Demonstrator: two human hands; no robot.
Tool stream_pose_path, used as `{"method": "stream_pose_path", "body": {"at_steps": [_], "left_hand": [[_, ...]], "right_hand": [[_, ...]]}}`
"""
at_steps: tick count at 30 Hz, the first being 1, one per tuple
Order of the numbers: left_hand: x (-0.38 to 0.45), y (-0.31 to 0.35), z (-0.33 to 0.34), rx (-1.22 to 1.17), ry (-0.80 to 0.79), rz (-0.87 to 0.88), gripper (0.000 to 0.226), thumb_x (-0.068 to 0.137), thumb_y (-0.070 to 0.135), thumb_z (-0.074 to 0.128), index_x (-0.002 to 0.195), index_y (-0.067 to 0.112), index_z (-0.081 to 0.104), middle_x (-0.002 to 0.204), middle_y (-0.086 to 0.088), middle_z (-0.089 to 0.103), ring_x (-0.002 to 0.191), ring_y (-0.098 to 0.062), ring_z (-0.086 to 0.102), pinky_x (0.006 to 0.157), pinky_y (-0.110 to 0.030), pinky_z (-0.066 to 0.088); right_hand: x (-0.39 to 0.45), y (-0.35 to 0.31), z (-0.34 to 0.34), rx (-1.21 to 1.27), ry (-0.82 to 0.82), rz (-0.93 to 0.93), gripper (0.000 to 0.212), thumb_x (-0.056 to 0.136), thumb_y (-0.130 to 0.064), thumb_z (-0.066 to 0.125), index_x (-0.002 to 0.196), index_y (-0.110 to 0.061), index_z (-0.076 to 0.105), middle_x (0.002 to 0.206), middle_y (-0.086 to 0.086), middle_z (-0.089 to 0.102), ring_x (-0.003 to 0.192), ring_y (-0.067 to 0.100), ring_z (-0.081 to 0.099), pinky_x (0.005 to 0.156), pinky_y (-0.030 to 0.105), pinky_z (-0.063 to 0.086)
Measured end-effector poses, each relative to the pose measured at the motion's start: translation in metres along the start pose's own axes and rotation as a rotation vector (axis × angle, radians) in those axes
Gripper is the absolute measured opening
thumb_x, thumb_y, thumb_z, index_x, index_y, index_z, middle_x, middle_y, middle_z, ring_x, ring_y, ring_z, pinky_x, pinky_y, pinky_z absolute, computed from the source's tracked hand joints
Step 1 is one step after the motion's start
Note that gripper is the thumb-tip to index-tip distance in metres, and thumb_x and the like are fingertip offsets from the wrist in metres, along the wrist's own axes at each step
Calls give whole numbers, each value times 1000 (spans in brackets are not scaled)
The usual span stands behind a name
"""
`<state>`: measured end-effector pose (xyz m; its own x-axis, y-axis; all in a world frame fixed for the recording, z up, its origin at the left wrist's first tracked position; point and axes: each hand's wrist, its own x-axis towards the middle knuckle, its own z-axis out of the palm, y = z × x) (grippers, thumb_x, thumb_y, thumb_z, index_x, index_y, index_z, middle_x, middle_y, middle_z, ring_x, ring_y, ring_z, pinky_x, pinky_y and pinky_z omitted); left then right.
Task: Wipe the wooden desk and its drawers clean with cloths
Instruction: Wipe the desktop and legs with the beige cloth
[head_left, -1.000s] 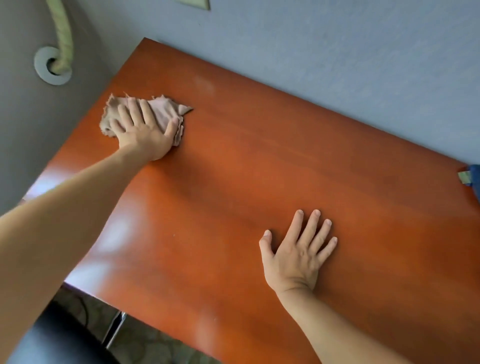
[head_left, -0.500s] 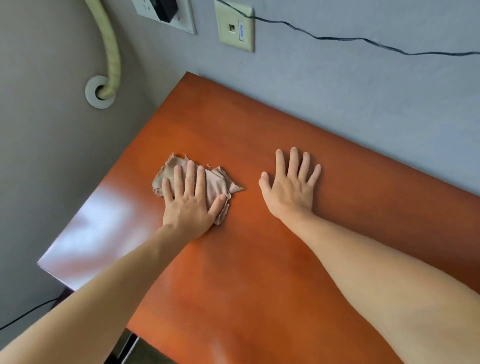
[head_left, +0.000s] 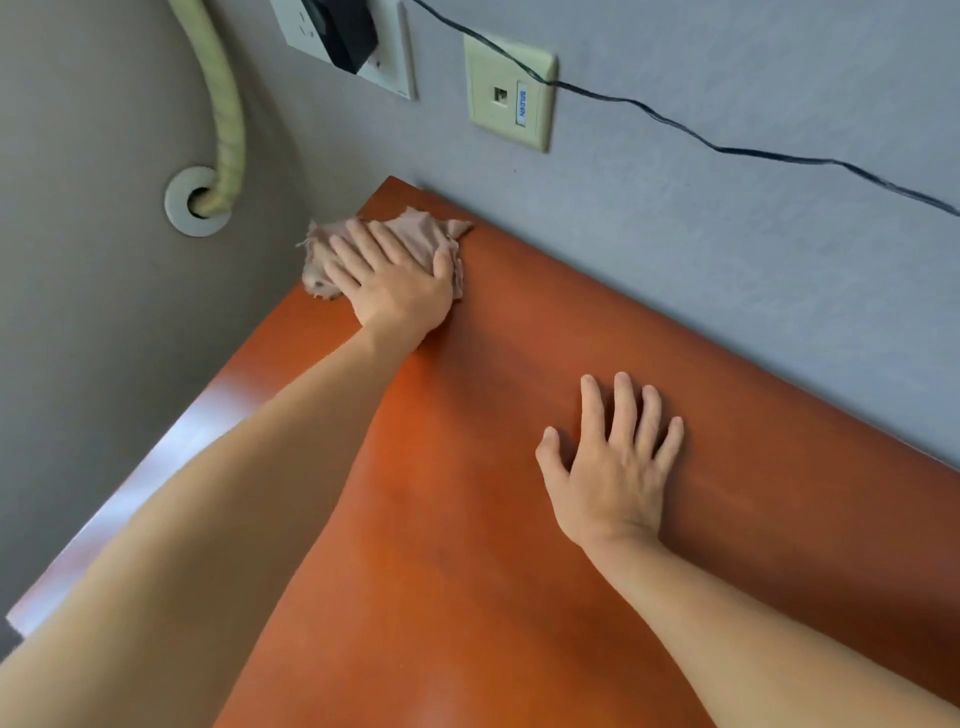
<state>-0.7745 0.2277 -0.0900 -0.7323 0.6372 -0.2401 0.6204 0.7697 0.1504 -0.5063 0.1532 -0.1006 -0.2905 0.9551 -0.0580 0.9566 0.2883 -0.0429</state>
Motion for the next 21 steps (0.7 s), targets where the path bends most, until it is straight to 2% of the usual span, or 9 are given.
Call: {"method": "stream_pose_path", "body": {"at_steps": [3, 4, 6, 9, 11, 13, 17, 18, 21], "left_hand": [[-14, 23, 14, 192, -60, 642, 94, 98, 76, 14, 166, 12, -3, 174, -10, -11, 159, -33, -16, 127, -53, -9], [-9, 23, 13, 243, -86, 747, 98, 95, 80, 13, 166, 15, -3, 174, -7, -11, 159, -30, -16, 128, -52, -9], [17, 18, 0, 263, -45, 670, 106, 89, 86, 10, 166, 13, -1, 174, -9, -7, 160, -30, -14, 127, -52, -9], [58, 3, -23, 132, 1, 146, 110, 91, 85, 11, 164, 3, 2, 172, -21, -1, 159, -39, -6, 127, -57, -7], [65, 0, -28, 79, -34, -35, 110, 93, 82, 12, 163, -2, 3, 171, -26, 3, 158, -43, 0, 127, -59, 1], [45, 9, -18, 95, -19, 21, 107, 94, 78, 6, 163, -4, 3, 170, -29, 2, 158, -46, -2, 126, -61, -1], [-52, -7, 24, 238, 21, 572, 102, 95, 77, 3, 164, 2, 2, 172, -21, -5, 159, -38, -11, 128, -56, -3], [-61, -22, 25, 272, 2, 623, 102, 94, 78, 3, 164, 4, -2, 172, -19, -9, 159, -35, -14, 128, -54, -4], [-27, -73, 0, 202, 62, 349, 107, 92, 83, 6, 165, 5, -1, 173, -18, -6, 160, -35, -9, 129, -52, -2]], "right_hand": [[-1, 0, 0, -5, 3, -5, 72, 94, -59, 35, 157, -24, 36, 164, 12, 30, 151, 38, 20, 120, 65, 13], [0, 0, 0, -3, 9, -3, 72, 93, -59, 36, 156, -24, 37, 164, 11, 30, 151, 38, 20, 120, 65, 13], [0, 0, 1, -3, 5, 6, 72, 93, -59, 37, 156, -25, 37, 164, 11, 30, 152, 38, 20, 121, 64, 13], [0, 0, 2, 8, 29, 4, 72, 93, -59, 37, 156, -25, 38, 163, 11, 31, 151, 38, 21, 121, 64, 13], [1, 0, 2, 6, 33, 2, 72, 92, -58, 38, 155, -24, 39, 163, 11, 31, 151, 38, 22, 121, 64, 13], [1, -1, 2, 2, 35, 5, 72, 92, -58, 38, 155, -24, 39, 163, 11, 31, 150, 39, 23, 120, 65, 13], [1, -2, 1, 4, 33, 7, 72, 91, -58, 40, 155, -24, 40, 162, 12, 32, 149, 39, 23, 120, 65, 14], [1, -1, 1, 1, 35, 7, 72, 91, -58, 40, 154, -24, 41, 162, 12, 32, 150, 39, 23, 120, 65, 15], [-1, -1, 2, 4, 57, 2, 71, 92, -58, 37, 153, -23, 41, 161, 13, 34, 149, 40, 25, 119, 65, 16]]}}
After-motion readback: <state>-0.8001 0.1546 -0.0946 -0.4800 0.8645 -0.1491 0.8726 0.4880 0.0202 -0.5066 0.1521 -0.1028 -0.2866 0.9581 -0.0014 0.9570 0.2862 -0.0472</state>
